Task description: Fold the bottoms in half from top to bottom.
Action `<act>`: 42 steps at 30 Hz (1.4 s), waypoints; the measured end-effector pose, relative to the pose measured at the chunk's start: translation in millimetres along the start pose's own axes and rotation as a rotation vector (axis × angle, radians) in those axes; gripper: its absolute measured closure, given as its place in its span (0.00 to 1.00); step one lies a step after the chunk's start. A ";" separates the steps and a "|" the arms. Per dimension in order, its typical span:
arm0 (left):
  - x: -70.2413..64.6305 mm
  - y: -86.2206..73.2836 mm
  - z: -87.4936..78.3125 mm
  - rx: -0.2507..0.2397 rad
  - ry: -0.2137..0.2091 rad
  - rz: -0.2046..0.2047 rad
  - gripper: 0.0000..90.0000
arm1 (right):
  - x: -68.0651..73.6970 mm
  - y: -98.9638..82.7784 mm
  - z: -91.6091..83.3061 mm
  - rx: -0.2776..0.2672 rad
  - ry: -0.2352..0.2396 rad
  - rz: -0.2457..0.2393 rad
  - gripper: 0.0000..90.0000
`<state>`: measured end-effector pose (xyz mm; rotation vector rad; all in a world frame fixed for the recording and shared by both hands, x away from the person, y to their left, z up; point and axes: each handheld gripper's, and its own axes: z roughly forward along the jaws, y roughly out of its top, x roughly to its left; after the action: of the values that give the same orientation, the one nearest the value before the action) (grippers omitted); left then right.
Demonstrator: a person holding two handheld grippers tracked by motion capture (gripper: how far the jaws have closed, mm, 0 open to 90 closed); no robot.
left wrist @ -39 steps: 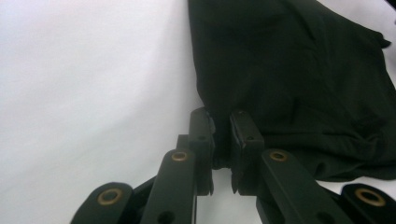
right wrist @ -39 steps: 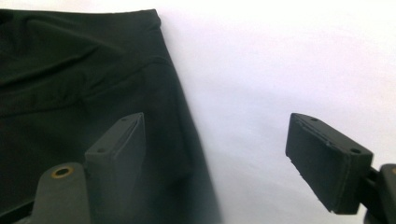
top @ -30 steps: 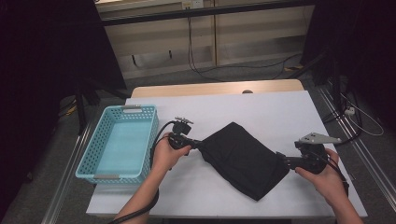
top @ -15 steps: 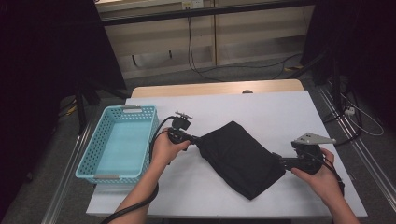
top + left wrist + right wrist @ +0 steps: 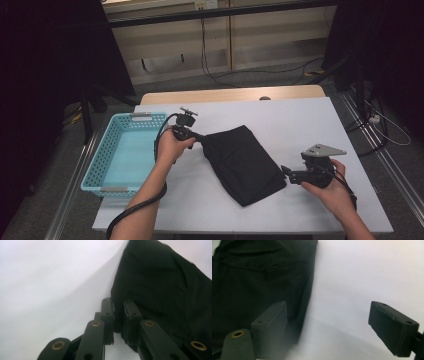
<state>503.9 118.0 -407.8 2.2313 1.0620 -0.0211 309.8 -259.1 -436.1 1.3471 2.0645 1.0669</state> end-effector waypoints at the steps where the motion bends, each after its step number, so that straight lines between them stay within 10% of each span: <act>1: 2.4 3.2 -0.2 -0.002 0.004 -0.012 0.89 | 2.2 1.5 1.5 -0.001 0.006 -0.001 0.16; 4: 6.3 6.1 1.3 -0.020 0.022 -0.052 0.87 | 8.5 6.1 7.8 -0.020 0.013 0.012 0.16; 9: 8.2 0.0 4.1 -0.061 0.074 -0.089 0.44 | 18.0 11.1 15.3 -0.040 0.013 0.017 0.16; 13: 1.3 -8.5 7.2 -0.028 0.098 -0.061 0.32 | 25.0 13.0 20.1 -0.037 0.013 0.013 0.16; 30: -15.2 -24.6 28.2 0.060 0.225 -0.030 0.39 | 45.9 3.5 51.5 0.080 -0.029 -0.016 0.20; 35: -20.2 -24.3 28.3 0.066 0.205 -0.040 0.54 | 49.9 -2.6 49.8 0.081 0.035 0.025 0.36; 42: -21.6 -21.1 28.5 0.095 0.192 -0.076 0.64 | 55.0 -3.6 50.0 0.084 0.011 0.042 0.37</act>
<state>481.9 96.6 -435.8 2.3126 1.2723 0.1151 320.5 -192.1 -466.7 1.4341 2.1188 1.0174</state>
